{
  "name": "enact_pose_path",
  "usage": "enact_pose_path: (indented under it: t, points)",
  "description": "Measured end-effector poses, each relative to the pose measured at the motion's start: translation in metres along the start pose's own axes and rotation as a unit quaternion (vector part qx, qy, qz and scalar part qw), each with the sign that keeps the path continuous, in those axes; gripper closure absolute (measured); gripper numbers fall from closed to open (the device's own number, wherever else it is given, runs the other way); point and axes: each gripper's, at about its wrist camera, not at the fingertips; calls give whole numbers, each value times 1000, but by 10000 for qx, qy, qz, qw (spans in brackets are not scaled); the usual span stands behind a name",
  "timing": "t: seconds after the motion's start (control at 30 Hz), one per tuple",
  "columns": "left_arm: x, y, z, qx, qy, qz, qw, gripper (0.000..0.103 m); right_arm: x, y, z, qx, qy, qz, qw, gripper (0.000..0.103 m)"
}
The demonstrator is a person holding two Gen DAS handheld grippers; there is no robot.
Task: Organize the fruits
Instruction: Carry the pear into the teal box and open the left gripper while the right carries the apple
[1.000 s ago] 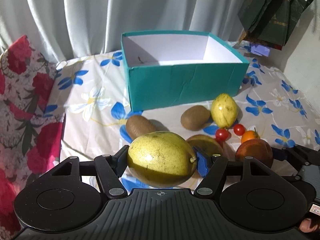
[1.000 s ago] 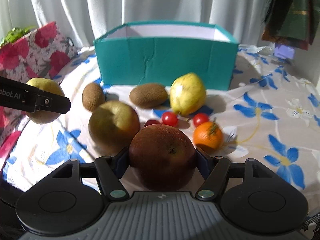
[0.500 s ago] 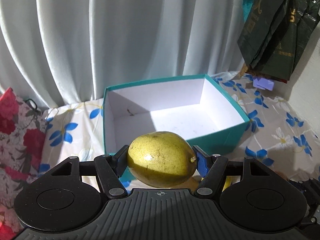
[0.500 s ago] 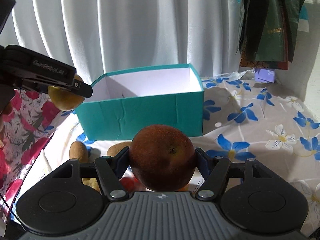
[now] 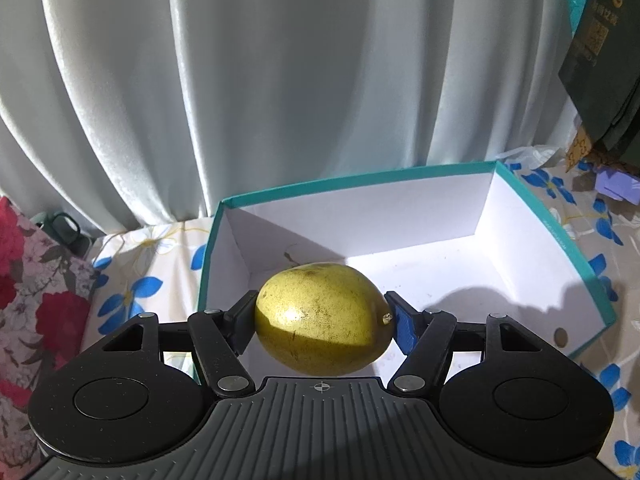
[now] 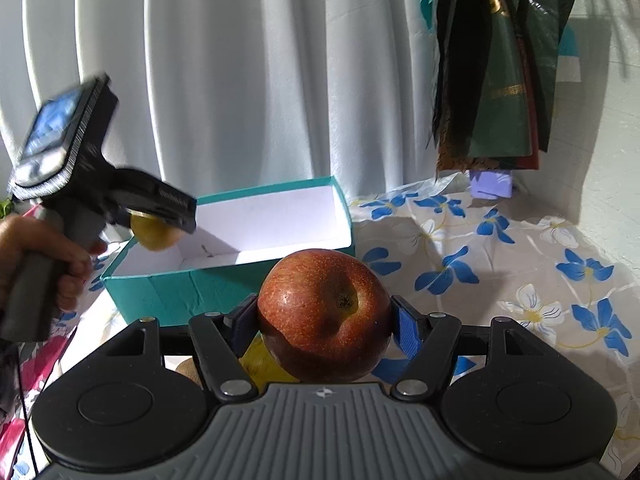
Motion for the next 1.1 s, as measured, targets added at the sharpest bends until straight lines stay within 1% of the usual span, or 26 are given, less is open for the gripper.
enact_pose_path:
  t: [0.07,0.17,0.23,0.37,0.5,0.63,0.7,0.73,0.8,0.9,0.93,1.0,1.03,1.1]
  points:
    - [0,-15,-1,41,39,-153,9999,31,2,1,0,-93,-33,23,9999,35]
    - [-1,-34,-5,-36,144,-457,9988,31,4,4,1,-194,-81,42,9998,35]
    - [-2,-43,-4,-42,126,-623,9980,31,5,5,1,-253,-65,52,9996,35]
    - [-5,-56,-4,-198,216,-931,9952,31,7,7,1,-325,-82,77,9994,35]
    - [-8,-65,-4,-188,214,-1095,9936,31,10,7,-3,-346,-58,81,9994,35]
    - [-6,-67,-7,-289,277,-1155,9925,31,13,7,-7,-368,-12,70,9993,35]
    - [-6,-64,-7,-296,279,-1069,9934,30,14,6,-9,-362,20,70,9993,35]
    - [-5,-63,-8,-360,282,-1019,9937,30,15,6,-10,-362,46,73,9993,35]
    - [-5,-59,-8,-418,278,-982,9939,26,16,5,-11,-368,71,87,9993,35]
    - [-8,-42,-10,-665,274,-855,9937,21,19,3,-12,-371,79,104,9992,35]
    - [-11,-32,-12,-773,296,-754,9937,21,20,2,-12,-370,81,112,9992,35]
    - [-19,-9,-15,-730,355,-453,9957,1,21,1,-12,-376,86,132,9992,35]
    - [-26,7,-17,-631,369,-194,9971,1,22,0,-12,-377,79,137,9992,35]
    - [-38,30,-21,-447,345,129,9983,1,23,-1,-12,-366,73,150,9992,35]
Point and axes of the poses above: each gripper's, at about its wrist camera, not at the fingertips, and y roughly against the way its jaws point, z to its right, x to its top, and after that the axes turned 12 degrees about -z, right-handed
